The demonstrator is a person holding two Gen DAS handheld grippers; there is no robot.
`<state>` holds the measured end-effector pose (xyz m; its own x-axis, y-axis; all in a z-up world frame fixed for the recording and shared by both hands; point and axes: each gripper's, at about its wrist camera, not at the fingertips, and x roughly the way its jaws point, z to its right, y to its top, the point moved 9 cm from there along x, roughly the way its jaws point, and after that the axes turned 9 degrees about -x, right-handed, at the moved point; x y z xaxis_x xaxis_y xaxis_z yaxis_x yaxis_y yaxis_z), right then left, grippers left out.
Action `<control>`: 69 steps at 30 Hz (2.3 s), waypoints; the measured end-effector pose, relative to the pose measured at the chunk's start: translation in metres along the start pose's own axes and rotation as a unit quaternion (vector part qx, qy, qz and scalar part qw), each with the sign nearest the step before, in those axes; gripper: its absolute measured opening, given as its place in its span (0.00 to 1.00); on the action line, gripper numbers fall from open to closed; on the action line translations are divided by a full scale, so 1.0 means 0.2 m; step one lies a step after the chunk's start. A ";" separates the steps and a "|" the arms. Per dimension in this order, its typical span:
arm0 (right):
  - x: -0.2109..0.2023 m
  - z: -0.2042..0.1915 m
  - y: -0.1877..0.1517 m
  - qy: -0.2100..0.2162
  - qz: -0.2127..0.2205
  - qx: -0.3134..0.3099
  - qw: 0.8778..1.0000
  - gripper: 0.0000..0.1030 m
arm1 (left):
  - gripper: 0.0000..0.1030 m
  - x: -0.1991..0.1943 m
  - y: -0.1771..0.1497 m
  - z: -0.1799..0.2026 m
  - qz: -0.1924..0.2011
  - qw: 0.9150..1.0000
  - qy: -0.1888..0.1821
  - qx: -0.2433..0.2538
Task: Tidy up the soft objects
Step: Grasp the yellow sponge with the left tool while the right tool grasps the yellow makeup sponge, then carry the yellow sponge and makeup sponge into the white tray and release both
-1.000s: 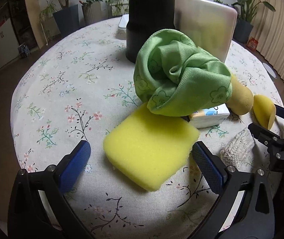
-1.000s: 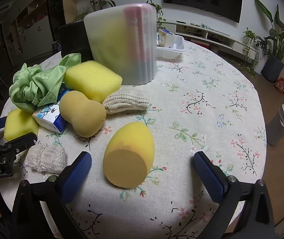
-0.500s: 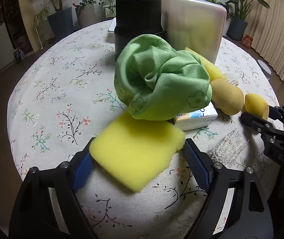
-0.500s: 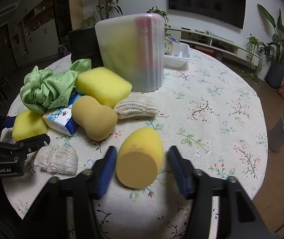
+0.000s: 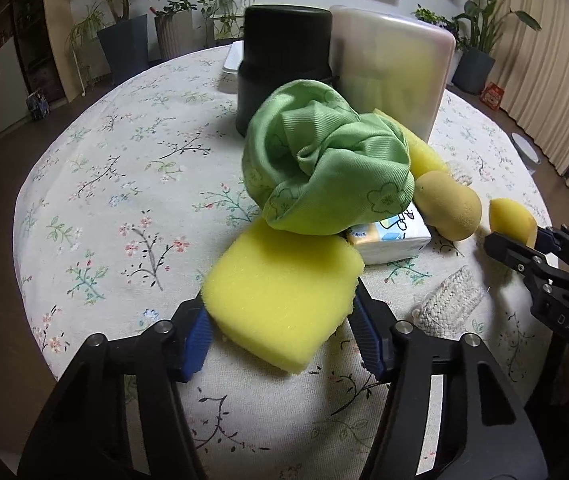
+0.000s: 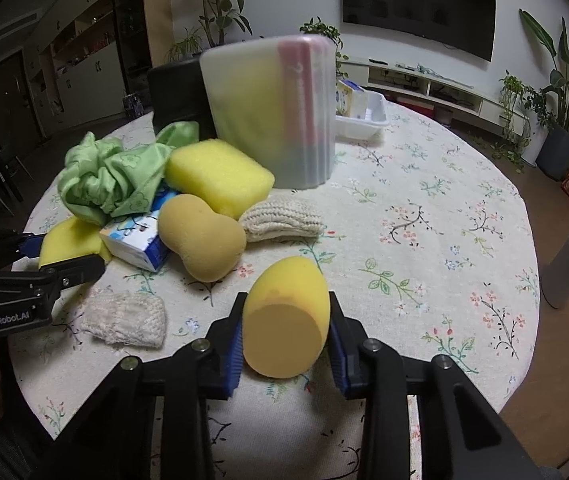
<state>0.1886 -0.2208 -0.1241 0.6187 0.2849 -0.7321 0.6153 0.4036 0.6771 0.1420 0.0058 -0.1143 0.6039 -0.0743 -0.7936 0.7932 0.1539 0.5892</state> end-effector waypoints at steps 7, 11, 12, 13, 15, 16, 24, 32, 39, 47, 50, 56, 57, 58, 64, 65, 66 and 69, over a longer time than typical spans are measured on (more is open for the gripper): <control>-0.13 0.01 0.02 0.006 0.010 0.007 1.000 0.36 | 0.56 -0.14 0.03 -0.07 0.017 0.999 -0.013 -0.030; -0.20 0.12 0.06 -0.001 0.015 0.022 1.000 0.36 | 0.56 -0.20 0.07 -0.09 0.021 0.999 -0.022 -0.035; -0.21 0.16 0.08 -0.005 0.016 0.024 1.000 0.37 | 0.56 -0.22 0.09 -0.10 0.026 0.999 -0.021 -0.035; -0.24 0.22 0.11 -0.015 0.020 0.027 0.999 0.37 | 0.56 -0.24 0.11 -0.11 0.030 0.999 -0.020 -0.035; -0.26 0.31 0.14 -0.031 0.023 0.030 0.999 0.37 | 0.56 -0.27 0.17 -0.17 0.041 0.998 -0.017 -0.042; -0.27 0.38 0.17 -0.042 0.024 0.033 0.998 0.37 | 0.56 -0.28 0.21 -0.21 0.047 0.998 -0.014 -0.046; -0.21 0.71 0.38 -0.077 0.029 0.040 0.996 0.37 | 0.56 -0.28 0.59 -0.42 0.075 0.996 0.005 -0.052; -0.01 0.91 0.61 -0.079 0.020 0.041 0.996 0.37 | 0.56 -0.16 0.98 -0.40 0.086 0.996 0.011 -0.012; 0.19 0.97 0.87 -0.070 0.015 0.016 0.997 0.37 | 0.56 0.09 1.30 -0.26 0.063 0.997 -0.012 0.033; 0.47 0.81 1.14 -0.032 0.002 -0.058 0.998 0.37 | 0.56 0.43 1.51 -0.08 0.035 0.996 -0.035 0.078; 0.57 0.73 1.22 -0.012 -0.001 -0.077 0.997 0.37 | 0.56 0.55 1.53 -0.03 0.021 0.994 -0.039 0.099; 0.75 0.58 1.36 0.035 -0.014 -0.125 0.991 0.37 | 0.56 0.74 1.53 0.05 -0.005 0.990 -0.050 0.132; 0.78 0.56 1.37 0.044 -0.019 -0.131 0.990 0.37 | 0.56 0.76 1.52 0.05 -0.012 0.990 -0.052 0.134; 0.80 0.55 1.38 0.051 -0.024 -0.135 0.989 0.37 | 0.56 0.80 1.51 0.05 -0.019 0.989 -0.050 0.137; 0.98 0.50 1.36 0.092 -0.061 -0.160 0.981 0.37 | 0.57 0.91 1.42 0.08 -0.047 0.986 -0.056 0.146; 1.00 0.49 1.36 0.094 -0.064 -0.163 0.980 0.37 | 0.57 0.91 1.41 0.09 -0.045 0.986 -0.058 0.149; 1.01 0.49 1.35 0.096 -0.069 -0.166 0.979 0.37 | 0.57 0.92 1.40 0.09 -0.049 0.986 -0.060 0.150; 1.06 0.48 1.32 0.104 -0.079 -0.167 0.977 0.37 | 0.57 0.92 1.39 0.10 -0.055 0.985 -0.061 0.154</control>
<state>0.5291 -0.1367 -0.0927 0.3942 0.3522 -0.8489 0.4798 0.7089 0.5170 0.4749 0.0142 -0.0934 0.5026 -0.1954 -0.8422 0.8291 -0.1669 0.5335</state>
